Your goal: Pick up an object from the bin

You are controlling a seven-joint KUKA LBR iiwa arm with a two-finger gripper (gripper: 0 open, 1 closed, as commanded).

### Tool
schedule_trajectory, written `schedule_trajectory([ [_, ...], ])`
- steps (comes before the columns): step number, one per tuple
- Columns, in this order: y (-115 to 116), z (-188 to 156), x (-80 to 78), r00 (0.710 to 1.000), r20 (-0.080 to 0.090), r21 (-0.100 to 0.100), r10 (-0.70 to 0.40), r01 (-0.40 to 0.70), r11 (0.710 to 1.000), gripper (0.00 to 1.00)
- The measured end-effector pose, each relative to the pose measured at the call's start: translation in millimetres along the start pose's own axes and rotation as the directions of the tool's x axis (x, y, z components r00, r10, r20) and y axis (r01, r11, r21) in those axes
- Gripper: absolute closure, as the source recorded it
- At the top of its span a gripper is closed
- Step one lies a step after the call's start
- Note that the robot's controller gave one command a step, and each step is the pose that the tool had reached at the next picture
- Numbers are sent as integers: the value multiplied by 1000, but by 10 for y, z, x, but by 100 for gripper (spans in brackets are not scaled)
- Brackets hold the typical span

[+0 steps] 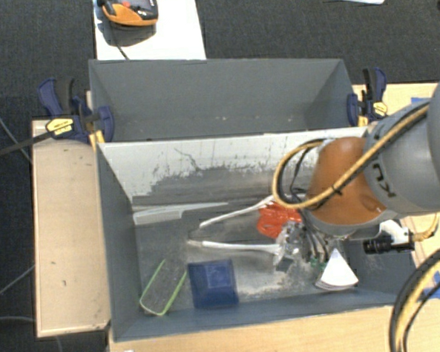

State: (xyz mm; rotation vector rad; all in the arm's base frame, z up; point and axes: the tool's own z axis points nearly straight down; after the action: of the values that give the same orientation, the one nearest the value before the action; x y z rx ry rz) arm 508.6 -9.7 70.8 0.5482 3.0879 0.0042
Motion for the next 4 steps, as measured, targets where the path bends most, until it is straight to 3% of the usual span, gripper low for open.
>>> schedule_trajectory([
  [4, 0, 0, 0, 1000, 0, 0, 3, -3, 1000, 100],
])
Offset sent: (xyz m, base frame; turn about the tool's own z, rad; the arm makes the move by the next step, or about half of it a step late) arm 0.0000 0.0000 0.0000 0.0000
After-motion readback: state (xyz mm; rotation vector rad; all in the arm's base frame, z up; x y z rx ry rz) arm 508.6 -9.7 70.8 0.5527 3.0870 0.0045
